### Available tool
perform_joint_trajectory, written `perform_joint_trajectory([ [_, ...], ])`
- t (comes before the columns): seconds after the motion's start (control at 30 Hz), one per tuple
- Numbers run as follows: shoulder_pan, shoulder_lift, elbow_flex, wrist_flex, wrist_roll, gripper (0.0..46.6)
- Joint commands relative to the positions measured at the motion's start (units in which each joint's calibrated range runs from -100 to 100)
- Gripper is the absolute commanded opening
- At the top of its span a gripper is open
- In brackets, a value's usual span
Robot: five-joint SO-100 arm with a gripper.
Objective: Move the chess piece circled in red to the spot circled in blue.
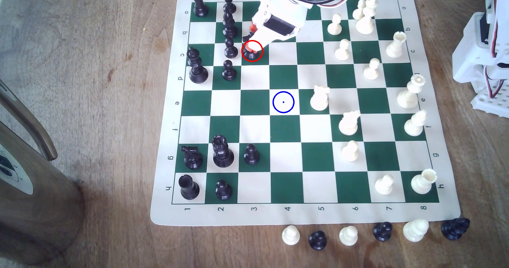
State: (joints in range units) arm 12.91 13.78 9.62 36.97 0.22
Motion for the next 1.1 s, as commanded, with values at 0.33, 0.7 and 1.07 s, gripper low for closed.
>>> perform_joint_trajectory([
  [0.33, -0.90, -1.81, 1.53, -4.21, -0.39, 3.4],
  [0.7, -1.21, -4.61, 1.53, -4.21, -1.03, 0.2],
  [1.07, -2.31, -13.36, 0.62, -0.94, -1.81, 0.2],
])
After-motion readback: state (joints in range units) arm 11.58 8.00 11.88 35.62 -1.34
